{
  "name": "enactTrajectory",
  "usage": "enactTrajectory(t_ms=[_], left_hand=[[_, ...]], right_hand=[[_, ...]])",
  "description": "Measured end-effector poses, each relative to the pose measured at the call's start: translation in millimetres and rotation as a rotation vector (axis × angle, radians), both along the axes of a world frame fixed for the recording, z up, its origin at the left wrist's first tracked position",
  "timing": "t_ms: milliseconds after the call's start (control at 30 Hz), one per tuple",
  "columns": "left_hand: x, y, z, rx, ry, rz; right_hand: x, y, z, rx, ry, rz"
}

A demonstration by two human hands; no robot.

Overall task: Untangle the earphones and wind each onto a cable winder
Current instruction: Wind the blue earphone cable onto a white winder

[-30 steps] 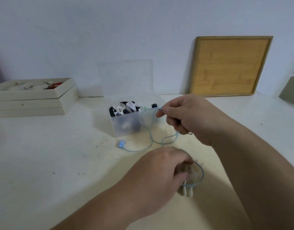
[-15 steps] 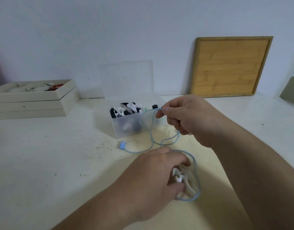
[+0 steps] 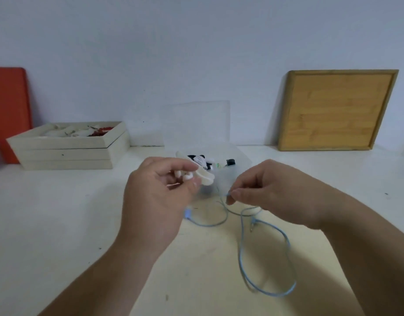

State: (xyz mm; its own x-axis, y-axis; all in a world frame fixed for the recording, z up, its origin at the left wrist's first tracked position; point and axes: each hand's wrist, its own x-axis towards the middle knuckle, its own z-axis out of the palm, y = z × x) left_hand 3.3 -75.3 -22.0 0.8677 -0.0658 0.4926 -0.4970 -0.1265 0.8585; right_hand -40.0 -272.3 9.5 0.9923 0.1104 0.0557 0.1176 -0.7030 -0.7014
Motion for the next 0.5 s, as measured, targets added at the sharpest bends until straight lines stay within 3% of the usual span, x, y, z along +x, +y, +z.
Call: enactTrajectory(t_ms=[100,267,500], left_hand=[[0.5,0.7,-1.3,-0.013,0.046,-0.065],[-5.2,-2.7,0.8,0.035,-0.021,-0.160],[-10.7,-5.8,1.9,0.042,-0.017,-0.229]], right_hand=[[-1.8,11.9,0.3,0.001,-0.013,0.142],[-1.3,12.1,2.2,0.104,-0.231,0.035],[-1.5,15.5,1.2,0.228,-0.267,0.036]])
